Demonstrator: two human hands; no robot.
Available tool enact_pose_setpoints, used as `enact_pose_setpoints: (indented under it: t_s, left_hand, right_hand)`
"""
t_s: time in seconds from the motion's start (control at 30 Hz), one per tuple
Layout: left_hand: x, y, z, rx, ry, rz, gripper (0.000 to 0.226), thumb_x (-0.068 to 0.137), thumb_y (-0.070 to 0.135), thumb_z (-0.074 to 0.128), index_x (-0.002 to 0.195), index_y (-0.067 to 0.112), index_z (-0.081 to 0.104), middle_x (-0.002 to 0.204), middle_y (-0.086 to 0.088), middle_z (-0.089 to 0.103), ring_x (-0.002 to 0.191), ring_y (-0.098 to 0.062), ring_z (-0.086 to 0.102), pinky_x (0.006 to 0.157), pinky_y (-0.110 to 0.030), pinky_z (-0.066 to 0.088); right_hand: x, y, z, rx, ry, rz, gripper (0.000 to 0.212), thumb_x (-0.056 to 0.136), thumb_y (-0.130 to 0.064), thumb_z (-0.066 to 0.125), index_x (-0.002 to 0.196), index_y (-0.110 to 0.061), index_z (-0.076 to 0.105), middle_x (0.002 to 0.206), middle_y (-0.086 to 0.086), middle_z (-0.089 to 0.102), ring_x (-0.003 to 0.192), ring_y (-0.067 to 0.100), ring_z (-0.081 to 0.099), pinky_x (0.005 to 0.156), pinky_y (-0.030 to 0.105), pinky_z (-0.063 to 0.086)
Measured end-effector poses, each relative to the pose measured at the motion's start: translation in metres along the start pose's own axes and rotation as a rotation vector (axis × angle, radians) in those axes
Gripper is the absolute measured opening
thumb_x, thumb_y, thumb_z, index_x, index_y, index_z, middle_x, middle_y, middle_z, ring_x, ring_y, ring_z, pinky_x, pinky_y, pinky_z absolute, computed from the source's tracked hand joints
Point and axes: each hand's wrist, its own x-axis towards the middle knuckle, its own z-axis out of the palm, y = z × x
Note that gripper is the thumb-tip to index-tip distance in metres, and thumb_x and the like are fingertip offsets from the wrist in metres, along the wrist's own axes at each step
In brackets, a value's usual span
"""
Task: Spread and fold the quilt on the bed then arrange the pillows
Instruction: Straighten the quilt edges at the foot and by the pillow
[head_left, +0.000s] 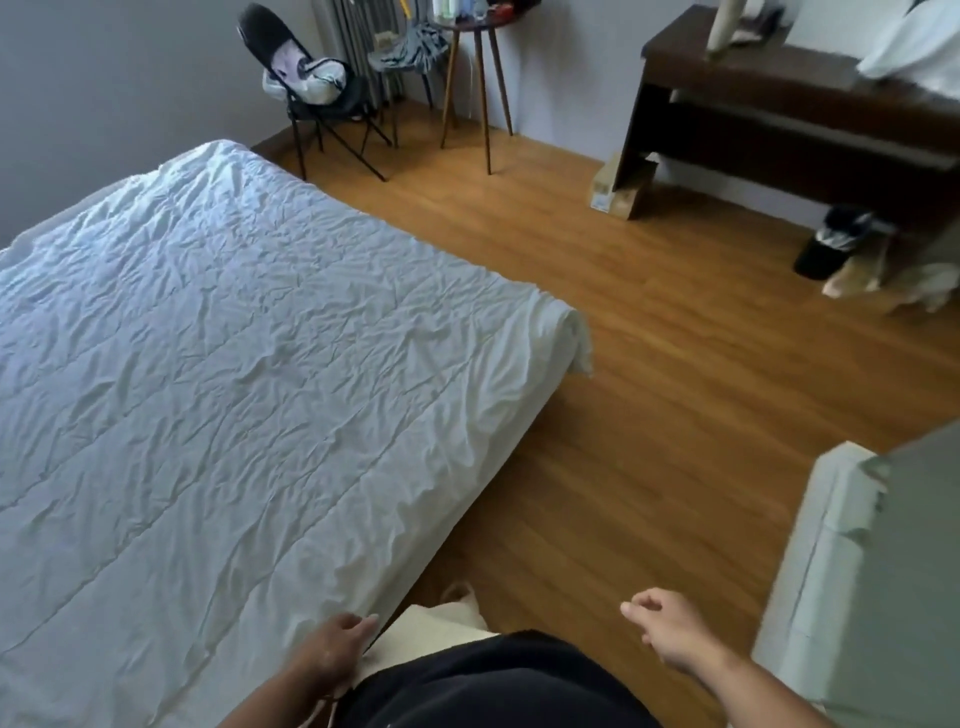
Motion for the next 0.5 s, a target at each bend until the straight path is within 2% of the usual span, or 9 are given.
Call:
enact_pose_setpoints:
  t_s: [0.1, 0.23, 0.33, 0.4, 0.5]
  left_hand:
    - [0.019, 0.073, 0.002, 0.067, -0.042, 0.043, 0.030, 0.094, 0.047, 0.059, 0.088, 0.020, 0.071, 0.095, 0.000, 0.070, 0.089, -0.016, 0.063, 0.079, -0.028, 0.047]
    - [0.057, 0.163, 0.007, 0.143, -0.110, 0.100, 0.026, 0.095, 0.040, 0.059, 0.089, 0.019, 0.071, 0.093, 0.001, 0.068, 0.083, -0.009, 0.061, 0.068, -0.020, 0.043]
    - [0.097, 0.232, 0.004, 0.235, -0.140, 0.140, 0.029, 0.093, 0.045, 0.060, 0.089, 0.020, 0.072, 0.097, 0.002, 0.069, 0.093, -0.012, 0.061, 0.080, -0.024, 0.044]
    - [0.126, 0.282, -0.002, 0.307, -0.159, 0.166, 0.030, 0.093, 0.047, 0.058, 0.091, 0.020, 0.071, 0.099, 0.003, 0.067, 0.094, -0.013, 0.060, 0.083, -0.026, 0.042]
    - [0.159, 0.357, -0.013, 0.307, -0.195, 0.202, 0.033, 0.090, 0.050, 0.062, 0.088, 0.017, 0.069, 0.092, -0.003, 0.069, 0.085, -0.025, 0.064, 0.073, -0.030, 0.044]
  right_hand:
    - [0.017, -0.009, -0.024, 0.038, -0.020, 0.031, 0.024, 0.094, -0.034, 0.068, 0.109, -0.015, 0.064, 0.108, -0.002, 0.063, 0.097, 0.017, 0.064, 0.062, 0.019, 0.041]
    - [0.053, -0.029, -0.069, 0.070, -0.022, 0.099, 0.022, 0.092, -0.042, 0.067, 0.101, -0.022, 0.064, 0.108, -0.004, 0.063, 0.099, 0.015, 0.065, 0.080, 0.027, 0.053]
    - [0.082, -0.056, -0.116, 0.099, -0.002, 0.120, 0.023, 0.093, -0.042, 0.065, 0.104, -0.021, 0.066, 0.104, -0.003, 0.067, 0.094, 0.016, 0.067, 0.062, 0.020, 0.045]
    - [0.095, -0.085, -0.157, 0.144, 0.037, 0.129, 0.022, 0.096, -0.039, 0.063, 0.105, -0.019, 0.067, 0.099, -0.002, 0.068, 0.092, 0.019, 0.070, 0.059, 0.020, 0.045]
    - [0.117, -0.126, -0.220, 0.195, 0.131, 0.108, 0.020, 0.098, -0.041, 0.059, 0.110, -0.025, 0.064, 0.106, -0.006, 0.068, 0.092, 0.013, 0.069, 0.079, 0.029, 0.056]
